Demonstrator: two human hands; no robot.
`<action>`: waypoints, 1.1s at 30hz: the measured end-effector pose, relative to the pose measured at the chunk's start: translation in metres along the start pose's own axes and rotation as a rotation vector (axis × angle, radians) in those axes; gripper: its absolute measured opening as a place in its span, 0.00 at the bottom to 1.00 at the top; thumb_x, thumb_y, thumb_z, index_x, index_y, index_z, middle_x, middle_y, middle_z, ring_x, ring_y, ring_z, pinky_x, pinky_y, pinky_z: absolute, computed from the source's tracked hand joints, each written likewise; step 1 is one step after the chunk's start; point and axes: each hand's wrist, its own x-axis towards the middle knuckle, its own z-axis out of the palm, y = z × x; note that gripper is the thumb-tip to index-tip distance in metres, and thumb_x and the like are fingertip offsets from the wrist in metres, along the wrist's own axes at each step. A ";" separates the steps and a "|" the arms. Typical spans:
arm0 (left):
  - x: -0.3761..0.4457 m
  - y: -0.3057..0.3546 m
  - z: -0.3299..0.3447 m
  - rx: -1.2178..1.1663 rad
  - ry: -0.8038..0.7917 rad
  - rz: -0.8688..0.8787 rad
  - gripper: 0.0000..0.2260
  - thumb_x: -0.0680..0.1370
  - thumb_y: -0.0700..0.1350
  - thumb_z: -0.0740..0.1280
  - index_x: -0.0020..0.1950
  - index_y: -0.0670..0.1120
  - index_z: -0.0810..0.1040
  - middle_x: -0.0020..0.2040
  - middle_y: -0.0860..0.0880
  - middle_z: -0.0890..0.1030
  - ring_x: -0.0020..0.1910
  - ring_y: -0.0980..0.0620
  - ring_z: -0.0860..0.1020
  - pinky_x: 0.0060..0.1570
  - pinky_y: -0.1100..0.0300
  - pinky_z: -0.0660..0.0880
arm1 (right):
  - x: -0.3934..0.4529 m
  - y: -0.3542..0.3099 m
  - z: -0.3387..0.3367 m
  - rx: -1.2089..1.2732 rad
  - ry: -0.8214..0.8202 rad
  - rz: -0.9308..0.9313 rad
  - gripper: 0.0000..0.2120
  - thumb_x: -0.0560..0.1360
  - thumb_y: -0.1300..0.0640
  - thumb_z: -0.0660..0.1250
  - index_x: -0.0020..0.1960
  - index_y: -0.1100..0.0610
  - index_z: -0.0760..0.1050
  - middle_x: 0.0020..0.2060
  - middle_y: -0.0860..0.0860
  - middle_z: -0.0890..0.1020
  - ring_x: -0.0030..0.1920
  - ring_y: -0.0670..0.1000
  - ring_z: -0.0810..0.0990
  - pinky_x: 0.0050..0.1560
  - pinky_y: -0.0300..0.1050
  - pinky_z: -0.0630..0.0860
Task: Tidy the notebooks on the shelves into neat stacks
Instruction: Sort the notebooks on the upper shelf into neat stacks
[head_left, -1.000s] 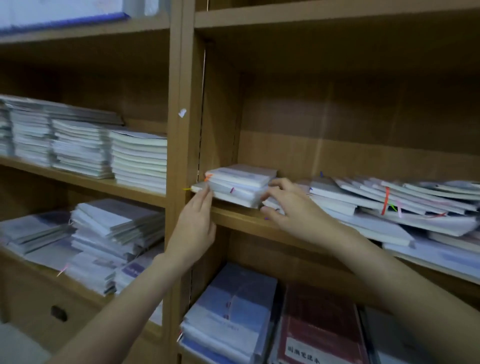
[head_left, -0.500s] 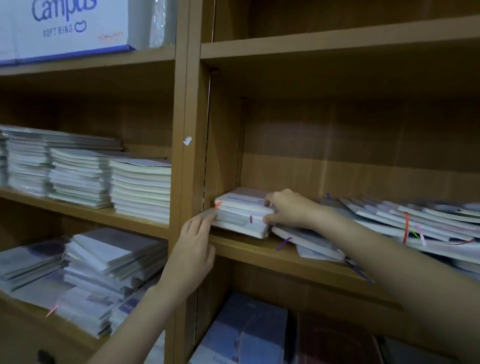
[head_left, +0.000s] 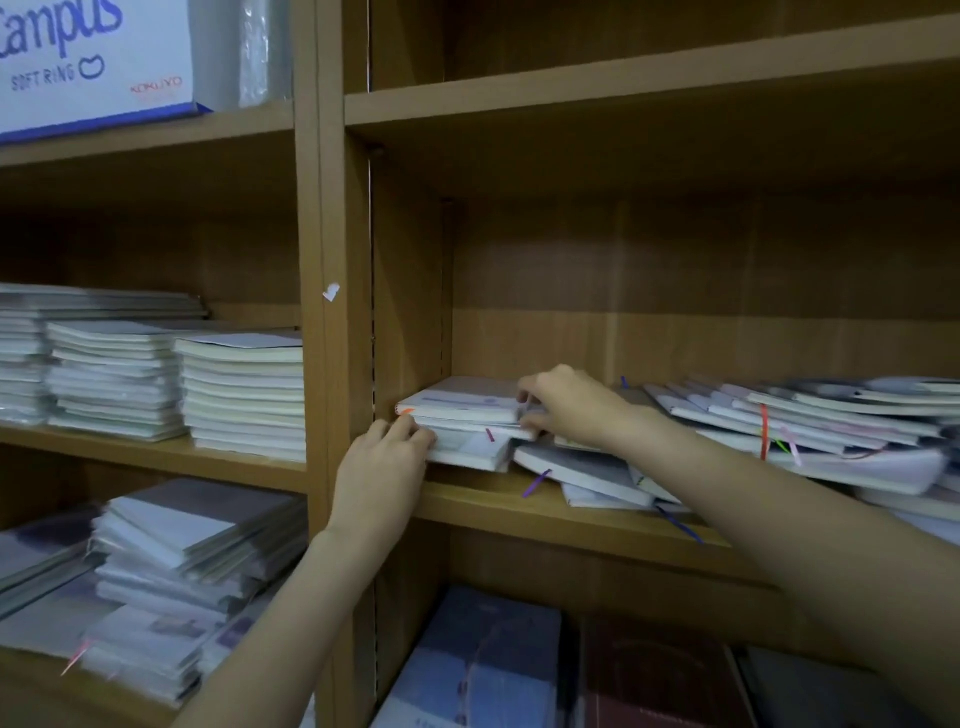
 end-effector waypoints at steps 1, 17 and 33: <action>0.000 0.000 -0.002 -0.001 0.014 -0.003 0.15 0.79 0.44 0.61 0.66 0.49 0.72 0.61 0.51 0.74 0.56 0.52 0.72 0.53 0.61 0.70 | -0.004 0.003 0.001 0.018 0.030 -0.004 0.14 0.77 0.54 0.65 0.61 0.58 0.73 0.54 0.57 0.79 0.53 0.57 0.78 0.51 0.50 0.76; 0.005 0.003 -0.056 -0.086 0.093 -0.186 0.16 0.75 0.51 0.67 0.61 0.51 0.73 0.59 0.50 0.74 0.62 0.48 0.67 0.64 0.52 0.61 | -0.036 -0.011 0.000 0.429 0.234 -0.044 0.09 0.75 0.51 0.67 0.42 0.56 0.76 0.36 0.48 0.78 0.39 0.47 0.75 0.34 0.37 0.66; -0.003 0.027 -0.096 -1.783 -0.153 -0.847 0.23 0.80 0.55 0.57 0.70 0.44 0.64 0.61 0.39 0.74 0.53 0.44 0.79 0.51 0.52 0.77 | -0.083 -0.006 -0.067 0.726 0.646 -0.114 0.03 0.73 0.60 0.70 0.46 0.57 0.80 0.40 0.52 0.83 0.43 0.51 0.82 0.46 0.53 0.80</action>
